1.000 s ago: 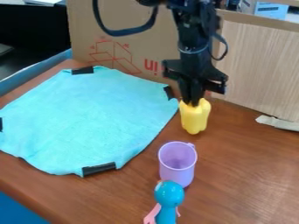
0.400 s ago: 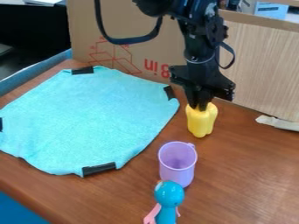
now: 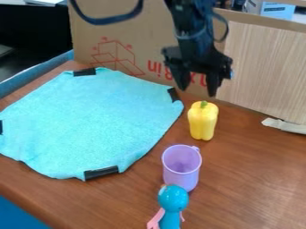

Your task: Mettre un objet jaune sure un tissu et enlever le apres

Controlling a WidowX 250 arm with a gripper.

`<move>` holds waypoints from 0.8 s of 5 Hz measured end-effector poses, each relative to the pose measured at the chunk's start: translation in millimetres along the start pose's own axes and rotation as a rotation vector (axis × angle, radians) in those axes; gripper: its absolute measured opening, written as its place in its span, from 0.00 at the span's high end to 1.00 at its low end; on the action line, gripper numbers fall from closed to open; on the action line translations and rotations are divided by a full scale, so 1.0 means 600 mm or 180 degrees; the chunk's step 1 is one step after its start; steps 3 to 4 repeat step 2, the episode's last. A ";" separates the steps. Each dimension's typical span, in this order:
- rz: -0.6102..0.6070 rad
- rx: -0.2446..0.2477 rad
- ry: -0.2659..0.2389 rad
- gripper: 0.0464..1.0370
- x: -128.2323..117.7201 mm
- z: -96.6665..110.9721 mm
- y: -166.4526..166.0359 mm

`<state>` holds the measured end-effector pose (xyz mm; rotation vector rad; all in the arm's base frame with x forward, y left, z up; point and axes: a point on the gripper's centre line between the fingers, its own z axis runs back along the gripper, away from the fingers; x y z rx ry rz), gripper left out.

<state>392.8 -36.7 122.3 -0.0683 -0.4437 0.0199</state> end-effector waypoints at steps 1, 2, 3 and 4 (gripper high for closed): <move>0.0103 -0.0112 -0.0167 0.03 0.013 0.058 0.018; 0.0186 -0.0077 -0.0016 0.04 0.007 0.118 0.057; 0.0186 -0.0077 -0.0016 0.04 0.007 0.118 0.057; 0.0186 -0.0077 -0.0016 0.04 0.007 0.118 0.057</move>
